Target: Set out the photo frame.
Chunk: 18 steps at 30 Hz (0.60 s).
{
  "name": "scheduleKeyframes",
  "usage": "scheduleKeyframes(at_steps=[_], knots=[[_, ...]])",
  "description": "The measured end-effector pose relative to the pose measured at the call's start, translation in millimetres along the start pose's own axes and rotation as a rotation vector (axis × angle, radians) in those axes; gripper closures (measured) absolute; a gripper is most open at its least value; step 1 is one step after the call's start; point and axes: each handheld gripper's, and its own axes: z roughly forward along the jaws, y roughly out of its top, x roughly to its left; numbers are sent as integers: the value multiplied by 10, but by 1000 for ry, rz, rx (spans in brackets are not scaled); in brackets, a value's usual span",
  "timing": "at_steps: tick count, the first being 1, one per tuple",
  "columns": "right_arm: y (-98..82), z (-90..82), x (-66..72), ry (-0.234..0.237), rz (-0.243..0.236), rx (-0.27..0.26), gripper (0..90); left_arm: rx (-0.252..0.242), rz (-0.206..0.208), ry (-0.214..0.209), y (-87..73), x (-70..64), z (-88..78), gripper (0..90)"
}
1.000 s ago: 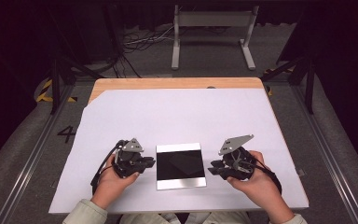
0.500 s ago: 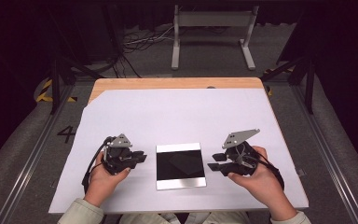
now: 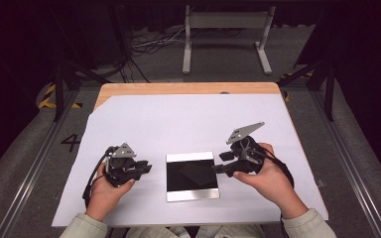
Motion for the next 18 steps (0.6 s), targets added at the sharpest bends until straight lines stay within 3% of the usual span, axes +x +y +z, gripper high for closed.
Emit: scheduleKeyframes(at_steps=[7,15,18], knots=[[120,85,-35,26,24,24,441,5,-5,15,-42,9,-36,726],[234,199,-100,46,53,65,476,6,-13,21,-60,25,-48,720],[271,276,-128,79,75,93,480,9,-9,22,-60,23,-40,715]])
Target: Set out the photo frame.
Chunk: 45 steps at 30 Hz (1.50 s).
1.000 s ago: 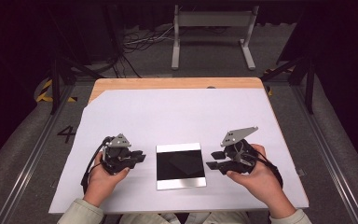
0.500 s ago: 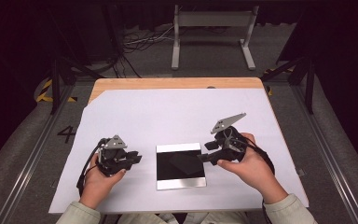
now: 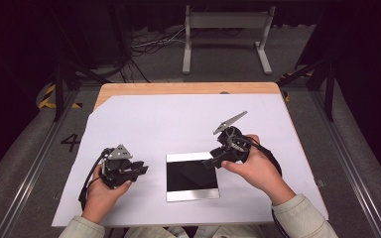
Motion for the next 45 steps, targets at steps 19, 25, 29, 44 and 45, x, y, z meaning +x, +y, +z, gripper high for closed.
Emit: scheduleKeyframes(at_steps=[19,25,29,44,45], knots=[[153,446,-140,42,118,159,467,12,15,19,-28,-16,1,700],[173,534,-180,70,137,196,473,14,8,23,-50,-13,-10,700],[172,599,-204,102,201,210,485,21,14,31,-60,-16,-18,701],[195,731,-229,130,273,244,528,24,10,44,-101,-12,-45,703],[190,739,-240,135,280,243,529,24,11,45,-102,-13,-42,703]])
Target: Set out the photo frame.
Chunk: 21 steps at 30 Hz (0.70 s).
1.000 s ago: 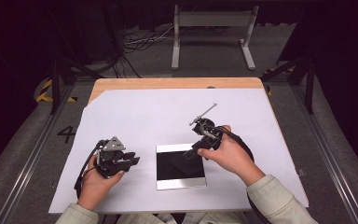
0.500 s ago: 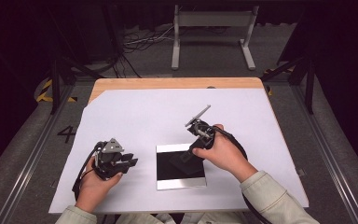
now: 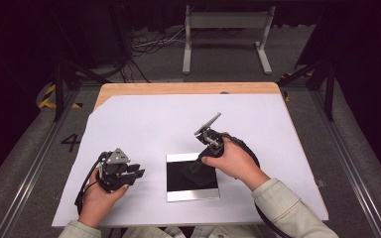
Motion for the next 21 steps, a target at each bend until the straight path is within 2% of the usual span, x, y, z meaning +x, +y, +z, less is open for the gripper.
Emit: scheduleKeyframes(at_steps=[9,18,21], knots=[[-3,52,-58,41,95,52,541,3,2,-2,4,-11,13,702],[-21,43,-37,15,128,43,579,7,8,-5,21,-23,41,700],[-29,41,-40,19,138,38,588,8,12,-4,25,-21,43,699]])
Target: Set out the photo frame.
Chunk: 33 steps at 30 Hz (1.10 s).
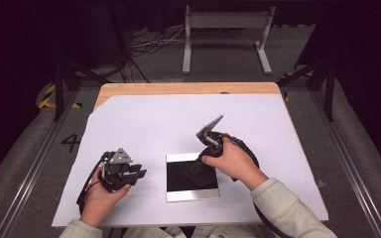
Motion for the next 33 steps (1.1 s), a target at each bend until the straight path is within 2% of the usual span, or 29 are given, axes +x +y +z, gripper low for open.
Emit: scheduleKeyframes(at_steps=[9,13,15,23,30,33], knots=[[-17,-30,-35,29,60,-10,656,0,-1,-4,9,-6,7,699],[-41,-68,-13,38,53,-30,690,0,1,-4,10,-13,16,699],[-70,-135,41,58,26,-67,740,2,4,-4,13,-16,22,699],[-145,-256,161,115,-21,-119,804,-4,6,-1,23,-13,5,699],[-261,-369,262,218,-90,-185,874,-11,1,5,19,16,-16,699],[-296,-413,331,205,-135,-202,878,-11,3,9,20,13,-20,700]])
